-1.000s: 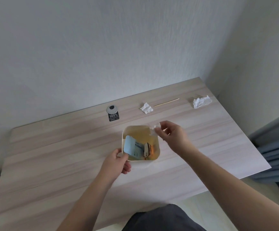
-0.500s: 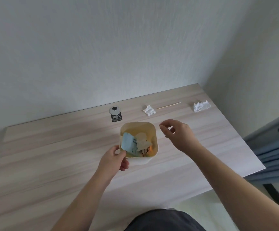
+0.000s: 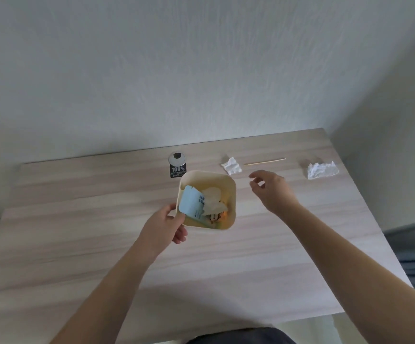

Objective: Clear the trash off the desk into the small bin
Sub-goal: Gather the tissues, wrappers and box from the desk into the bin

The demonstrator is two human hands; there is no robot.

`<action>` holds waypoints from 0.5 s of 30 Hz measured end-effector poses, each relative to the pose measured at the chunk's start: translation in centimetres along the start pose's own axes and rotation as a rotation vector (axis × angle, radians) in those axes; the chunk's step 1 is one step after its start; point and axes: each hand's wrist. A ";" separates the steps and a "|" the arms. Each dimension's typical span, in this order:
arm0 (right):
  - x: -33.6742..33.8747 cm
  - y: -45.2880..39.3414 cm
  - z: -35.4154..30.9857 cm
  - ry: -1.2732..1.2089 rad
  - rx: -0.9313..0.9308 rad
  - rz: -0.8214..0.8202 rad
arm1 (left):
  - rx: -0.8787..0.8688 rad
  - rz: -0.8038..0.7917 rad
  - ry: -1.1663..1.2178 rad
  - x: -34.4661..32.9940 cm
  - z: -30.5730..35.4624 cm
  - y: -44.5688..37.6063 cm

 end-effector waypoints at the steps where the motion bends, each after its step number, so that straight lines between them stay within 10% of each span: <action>1: -0.2 -1.2 0.7 0.009 0.013 -0.024 | 0.013 0.014 0.010 -0.6 0.1 -0.2; 15: -7.5 -13.1 4.9 0.303 0.170 -0.425 | 0.054 0.173 0.118 -2.9 0.8 -2.6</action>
Point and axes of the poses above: each hand's wrist, its own y-axis away from the middle knuckle, its own x-axis out of the back of the hand, z = x × y, and after that the axes turned 11 degrees about x, right-handed
